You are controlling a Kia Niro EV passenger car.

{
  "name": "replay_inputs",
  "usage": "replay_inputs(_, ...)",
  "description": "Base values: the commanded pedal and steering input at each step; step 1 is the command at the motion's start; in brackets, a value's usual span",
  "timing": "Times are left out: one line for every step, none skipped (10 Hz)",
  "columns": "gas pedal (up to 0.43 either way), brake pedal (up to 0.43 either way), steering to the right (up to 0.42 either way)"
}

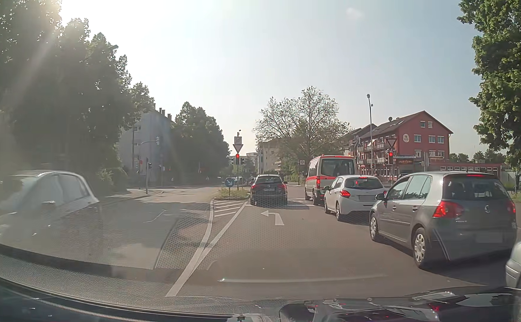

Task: Follow the waypoints while adhering to traffic rules and regulations

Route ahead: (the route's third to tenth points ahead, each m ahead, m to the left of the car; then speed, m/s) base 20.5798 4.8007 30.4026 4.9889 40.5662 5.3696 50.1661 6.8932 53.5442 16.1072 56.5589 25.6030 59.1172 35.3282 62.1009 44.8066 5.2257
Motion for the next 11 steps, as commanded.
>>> replay_inputs(0.0,0.037,-0.009)
replay_inputs(0.0,0.073,-0.009)
replay_inputs(0.0,0.11,-0.008)
replay_inputs(0.0,0.128,-0.006)
replay_inputs(0.0,0.146,-0.006)
replay_inputs(0.0,0.152,-0.005)
replay_inputs(0.0,0.165,-0.006)
replay_inputs(0.0,0.171,-0.005)
replay_inputs(0.0,0.183,-0.005)
replay_inputs(0.0,0.195,-0.005)
replay_inputs(0.0,0.201,-0.005)
